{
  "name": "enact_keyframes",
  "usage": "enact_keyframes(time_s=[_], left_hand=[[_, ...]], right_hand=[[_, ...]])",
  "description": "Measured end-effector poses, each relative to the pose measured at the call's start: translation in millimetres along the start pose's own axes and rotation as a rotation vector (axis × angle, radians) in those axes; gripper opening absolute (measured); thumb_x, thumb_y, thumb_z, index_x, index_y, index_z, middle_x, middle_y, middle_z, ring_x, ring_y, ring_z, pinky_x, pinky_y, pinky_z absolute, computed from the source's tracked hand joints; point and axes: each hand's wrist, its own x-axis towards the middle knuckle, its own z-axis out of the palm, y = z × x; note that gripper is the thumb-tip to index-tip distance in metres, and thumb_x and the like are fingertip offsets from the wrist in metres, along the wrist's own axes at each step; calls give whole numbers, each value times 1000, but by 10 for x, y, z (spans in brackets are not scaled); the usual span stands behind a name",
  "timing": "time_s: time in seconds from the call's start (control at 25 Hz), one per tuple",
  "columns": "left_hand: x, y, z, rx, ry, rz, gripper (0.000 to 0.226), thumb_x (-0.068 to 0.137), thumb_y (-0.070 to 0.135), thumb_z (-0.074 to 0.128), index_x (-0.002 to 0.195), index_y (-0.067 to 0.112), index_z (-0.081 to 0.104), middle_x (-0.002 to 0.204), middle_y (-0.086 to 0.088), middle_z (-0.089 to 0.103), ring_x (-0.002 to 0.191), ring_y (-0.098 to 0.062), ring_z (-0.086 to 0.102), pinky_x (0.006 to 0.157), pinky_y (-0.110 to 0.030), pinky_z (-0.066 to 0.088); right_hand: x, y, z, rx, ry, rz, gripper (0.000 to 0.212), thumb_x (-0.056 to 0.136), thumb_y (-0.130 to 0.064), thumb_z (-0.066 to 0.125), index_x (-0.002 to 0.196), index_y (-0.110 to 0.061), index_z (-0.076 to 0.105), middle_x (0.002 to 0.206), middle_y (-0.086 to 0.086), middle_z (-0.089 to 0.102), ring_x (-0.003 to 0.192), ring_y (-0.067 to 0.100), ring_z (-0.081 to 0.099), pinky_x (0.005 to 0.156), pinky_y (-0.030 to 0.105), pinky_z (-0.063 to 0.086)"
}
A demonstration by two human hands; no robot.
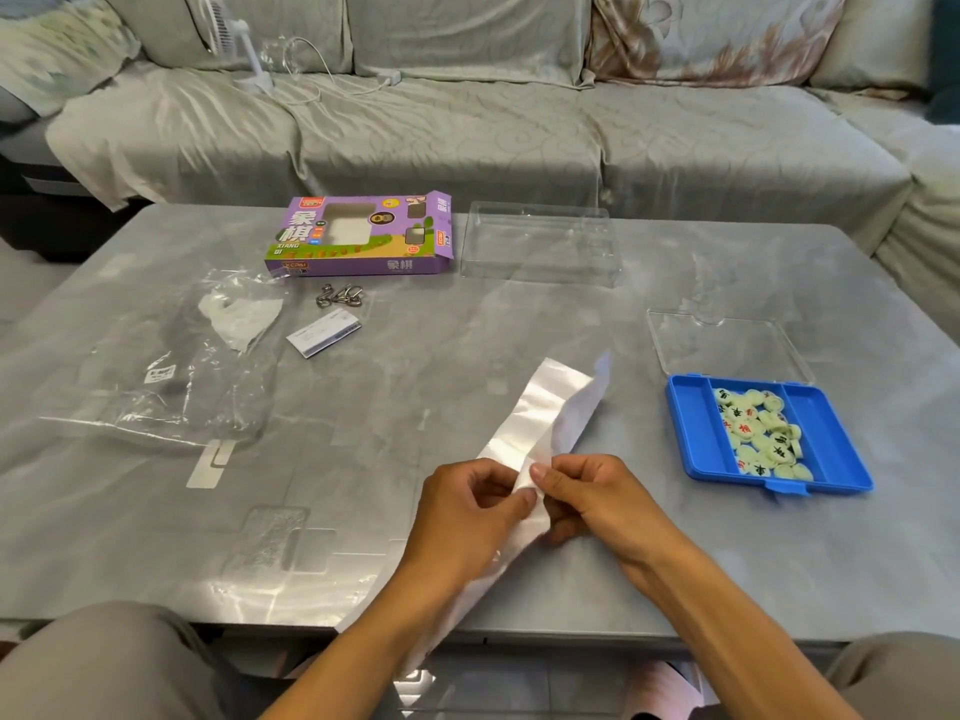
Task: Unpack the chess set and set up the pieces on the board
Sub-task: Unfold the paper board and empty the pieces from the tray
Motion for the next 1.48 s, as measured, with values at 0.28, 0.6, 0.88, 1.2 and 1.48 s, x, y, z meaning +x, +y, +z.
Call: enact_keyframes(time_s=[0.28, 0.6, 0.88, 1.2, 1.48], left_hand=[[-12, -27, 23, 33, -5, 45, 10, 86, 28, 69, 81, 23, 75, 78, 13, 72, 75, -5, 67, 70, -17, 54], [3, 39, -30, -123, 2, 25, 18, 92, 15, 60, 76, 14, 68, 59, 14, 61, 56, -2, 57, 55, -10, 42], [33, 10, -34, -118, 7, 2, 18, 93, 22, 59, 91, 9, 73, 78, 2, 70, 71, -10, 64, 61, -11, 46], [-46, 206, -165, -314, -253, -69, 27, 82, 29, 73, 106, 17, 73, 99, 2, 74, 96, -16, 69, 79, -22, 54], [-1, 192, -175, -187, -166, -82, 17, 87, 29, 67, 100, 20, 74, 96, 8, 74, 87, -12, 70, 73, -24, 57]], right_hand=[[1, 17, 32, -101, 99, -43, 38, 83, -33, 70, 73, 3, 66, 65, 13, 70, 56, 18, 62, 61, 27, 55], [-10, 5, 14, 57, 41, -99, 21, 91, -22, 62, 90, -3, 72, 80, 16, 72, 72, 24, 67, 66, 30, 56], [-12, -6, 31, 9, 51, -143, 20, 96, -18, 53, 96, -9, 71, 83, 11, 73, 73, 21, 68, 65, 29, 57], [-64, -7, 92, -111, 62, -286, 17, 93, -17, 59, 90, -1, 61, 90, -5, 70, 86, 16, 67, 69, 21, 56], [-72, -65, 97, -164, 26, -272, 19, 95, -25, 54, 91, -7, 59, 95, -13, 69, 89, 9, 66, 70, 20, 55]])
